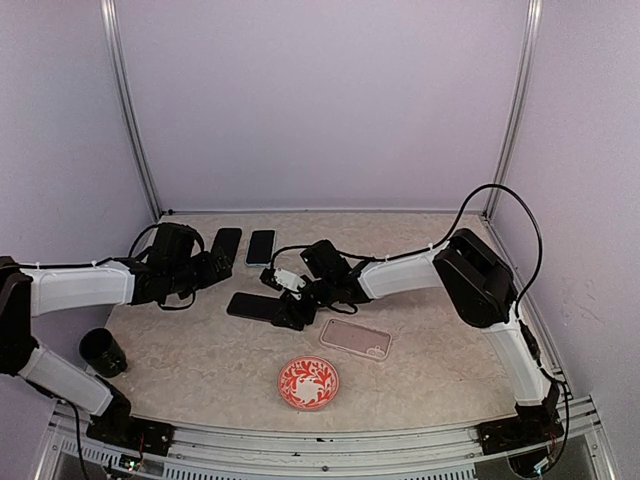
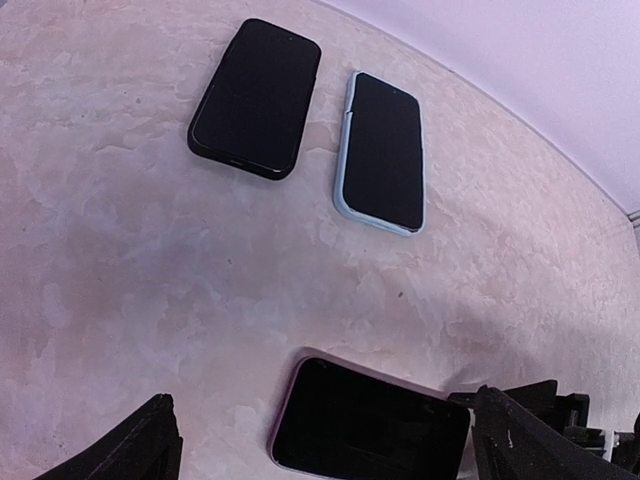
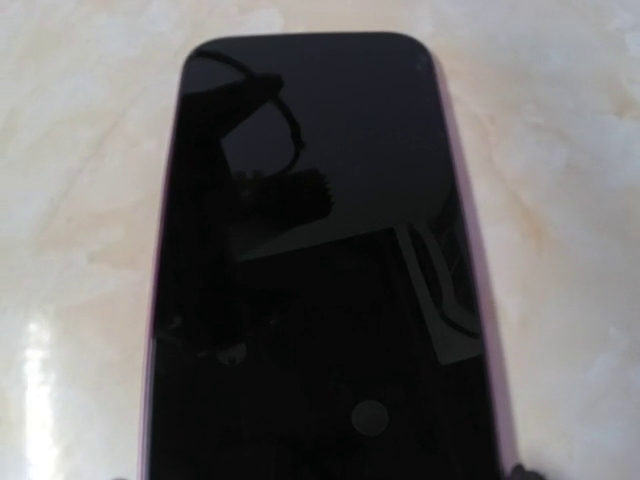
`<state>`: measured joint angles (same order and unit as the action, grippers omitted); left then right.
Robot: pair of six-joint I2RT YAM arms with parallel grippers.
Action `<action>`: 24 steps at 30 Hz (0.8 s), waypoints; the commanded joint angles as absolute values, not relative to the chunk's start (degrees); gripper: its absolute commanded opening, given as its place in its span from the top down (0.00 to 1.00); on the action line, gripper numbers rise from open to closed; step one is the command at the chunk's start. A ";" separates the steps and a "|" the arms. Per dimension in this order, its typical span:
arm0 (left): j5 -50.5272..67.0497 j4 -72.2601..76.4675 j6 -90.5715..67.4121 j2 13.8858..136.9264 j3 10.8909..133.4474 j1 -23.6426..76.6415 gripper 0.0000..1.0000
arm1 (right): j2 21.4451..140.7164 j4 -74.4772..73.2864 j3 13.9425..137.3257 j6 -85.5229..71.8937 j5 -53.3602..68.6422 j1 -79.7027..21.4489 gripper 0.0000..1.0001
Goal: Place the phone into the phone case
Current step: Pick up the phone at the center of the board.
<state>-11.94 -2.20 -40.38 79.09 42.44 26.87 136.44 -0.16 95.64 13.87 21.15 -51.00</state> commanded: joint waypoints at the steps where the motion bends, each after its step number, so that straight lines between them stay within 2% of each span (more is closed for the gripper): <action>1: -6.72 2.17 -41.69 78.43 39.58 24.45 0.01 | 132.73 2.48 90.99 13.91 20.23 -51.59 0.56; 17: -1.57 7.74 -41.31 78.87 36.06 22.72 0.01 | 125.14 13.47 82.88 14.10 19.40 -51.59 0.65; 24: -0.41 8.52 -41.06 79.86 35.93 22.68 0.01 | 123.45 14.75 81.74 14.33 20.24 -51.66 0.66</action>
<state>-1.78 6.42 -41.36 79.18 36.45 23.16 127.85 9.41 82.50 13.98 19.22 -51.03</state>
